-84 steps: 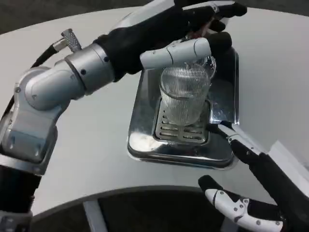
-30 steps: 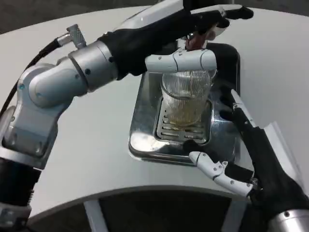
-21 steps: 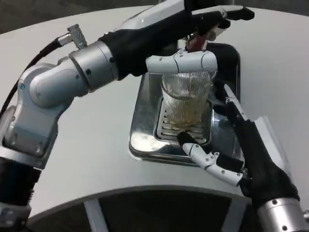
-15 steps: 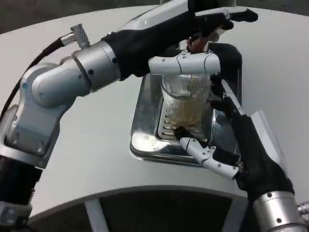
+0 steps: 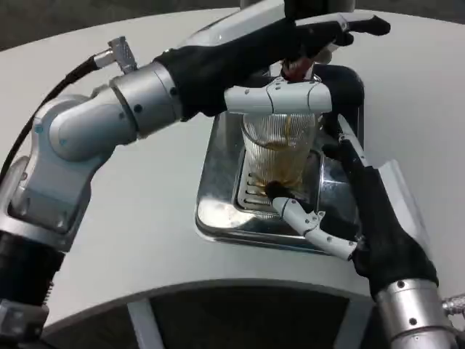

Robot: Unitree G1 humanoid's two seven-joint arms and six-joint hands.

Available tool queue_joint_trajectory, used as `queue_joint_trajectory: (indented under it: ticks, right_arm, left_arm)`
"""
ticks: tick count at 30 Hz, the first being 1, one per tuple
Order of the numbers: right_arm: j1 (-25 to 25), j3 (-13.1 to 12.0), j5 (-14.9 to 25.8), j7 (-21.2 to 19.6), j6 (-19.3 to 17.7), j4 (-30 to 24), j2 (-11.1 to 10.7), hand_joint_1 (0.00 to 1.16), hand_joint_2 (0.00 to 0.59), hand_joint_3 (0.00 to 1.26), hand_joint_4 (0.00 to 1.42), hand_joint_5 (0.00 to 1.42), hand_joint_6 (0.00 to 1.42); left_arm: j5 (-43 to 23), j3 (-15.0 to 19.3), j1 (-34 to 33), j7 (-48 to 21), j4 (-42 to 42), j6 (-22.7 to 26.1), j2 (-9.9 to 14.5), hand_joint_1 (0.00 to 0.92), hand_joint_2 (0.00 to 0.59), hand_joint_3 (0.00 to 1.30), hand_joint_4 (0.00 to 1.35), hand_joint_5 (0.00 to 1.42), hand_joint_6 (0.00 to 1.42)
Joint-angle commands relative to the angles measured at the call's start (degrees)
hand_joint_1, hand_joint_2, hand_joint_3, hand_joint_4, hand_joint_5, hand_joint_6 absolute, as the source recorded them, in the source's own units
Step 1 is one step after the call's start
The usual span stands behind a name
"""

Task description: Grasp the cup under the faucet to collect the drink, then remove the cup.

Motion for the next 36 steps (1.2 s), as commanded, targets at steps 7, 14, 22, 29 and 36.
queue_joint_trajectory:
  ticks: [7, 14, 22, 29, 36]
  right_arm:
    - [-2.1, -0.1, 0.6, -2.6, -1.7, 3.3, -0.1, 0.68, 0.261, 0.07, 0.08, 0.14, 0.18]
    - [-4.4, -0.5, 2.2, -4.9, -5.6, 8.6, -0.5, 0.68, 0.257, 0.07, 0.08, 0.15, 0.16]
    - [-6.4, -0.4, 2.8, -7.0, -7.4, 13.2, -0.5, 0.74, 0.239, 0.07, 0.09, 0.15, 0.13]
    - [-7.9, -0.4, 3.0, -8.6, -8.2, 15.8, -0.2, 0.74, 0.239, 0.07, 0.09, 0.15, 0.13]
    - [-9.4, -0.6, 3.5, -9.9, -8.8, 18.1, 0.0, 0.74, 0.235, 0.07, 0.09, 0.16, 0.13]
  left_arm:
    - [1.1, -1.0, 0.3, -1.8, 2.0, -1.1, 0.9, 0.000, 0.095, 0.15, 0.03, 0.10, 0.19]
    - [0.9, -0.8, -0.1, -1.9, 3.0, -1.9, 1.2, 0.000, 0.095, 0.15, 0.03, 0.10, 0.19]
    - [0.7, -0.7, -0.6, -2.0, 4.6, -3.0, 1.6, 0.000, 0.095, 0.15, 0.04, 0.10, 0.19]
    - [0.5, -0.6, -1.2, -2.2, 5.6, -3.8, 1.5, 0.000, 0.096, 0.15, 0.04, 0.10, 0.19]
    - [0.4, -0.6, -1.5, -2.4, 5.9, -4.1, 1.5, 0.000, 0.099, 0.15, 0.04, 0.10, 0.19]
